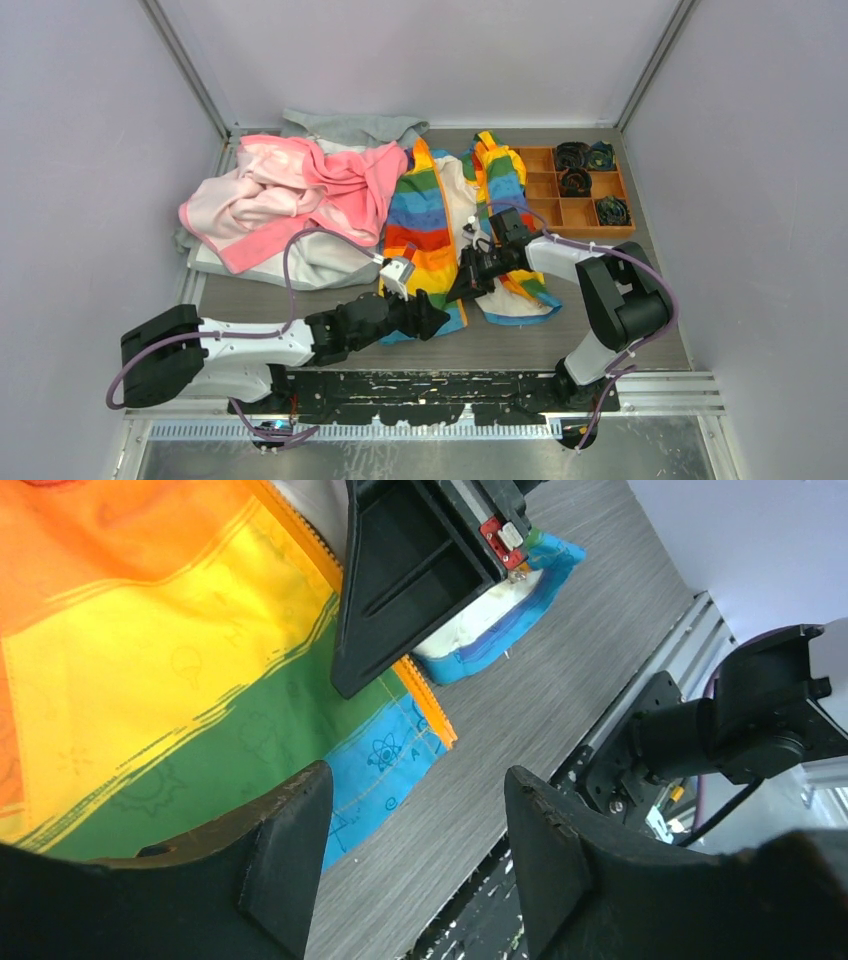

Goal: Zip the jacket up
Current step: Pick up the jacket from the center of the board.

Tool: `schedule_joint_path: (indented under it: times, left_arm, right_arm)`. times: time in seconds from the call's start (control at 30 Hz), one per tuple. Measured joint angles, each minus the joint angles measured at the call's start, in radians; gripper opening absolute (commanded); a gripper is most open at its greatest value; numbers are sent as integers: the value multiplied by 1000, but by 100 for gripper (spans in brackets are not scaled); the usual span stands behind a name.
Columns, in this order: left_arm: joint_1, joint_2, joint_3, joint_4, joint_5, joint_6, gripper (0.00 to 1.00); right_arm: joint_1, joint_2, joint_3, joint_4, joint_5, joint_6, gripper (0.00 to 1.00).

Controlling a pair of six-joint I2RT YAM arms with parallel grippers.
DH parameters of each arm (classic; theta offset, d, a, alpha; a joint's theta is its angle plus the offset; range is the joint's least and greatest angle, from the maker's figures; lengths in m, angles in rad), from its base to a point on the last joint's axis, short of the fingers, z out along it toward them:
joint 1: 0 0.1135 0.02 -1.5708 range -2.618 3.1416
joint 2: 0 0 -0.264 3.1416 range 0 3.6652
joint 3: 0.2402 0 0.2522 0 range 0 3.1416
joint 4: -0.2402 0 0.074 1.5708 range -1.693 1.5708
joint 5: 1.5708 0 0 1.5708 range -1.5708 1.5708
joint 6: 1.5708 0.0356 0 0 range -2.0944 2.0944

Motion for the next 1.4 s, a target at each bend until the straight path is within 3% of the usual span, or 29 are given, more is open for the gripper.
schedule_joint_path:
  times: [0.2,0.4,0.57,0.73,0.87,1.0,1.1,1.23,1.4]
  left_arm:
    - [21,0,-23,4,52,-60,66]
    - [40,9,-36,8,83,-102,63]
    - [50,28,-36,21,98,-116,60]
    - [57,47,-36,43,114,-129,59]
    - [59,56,-36,54,124,-134,59]
    - [60,58,-36,56,127,-134,59]
    - [64,58,-36,59,129,-134,59]
    - [65,58,-39,60,129,-134,64]
    - [78,57,-58,77,138,-145,74]
  right_arm:
    - [0,0,24,-25,-2,-38,8]
    - [0,0,44,-74,40,-95,31]
    - [0,0,44,-95,66,-115,43]
    - [0,12,44,-91,69,-111,47]
    - [2,26,43,-69,64,-97,40]
    - [3,39,42,-50,58,-80,18]
    - [4,50,42,-44,49,-76,8]
    - [5,50,43,-45,37,-83,1]
    - [5,50,45,-52,-14,-122,1]
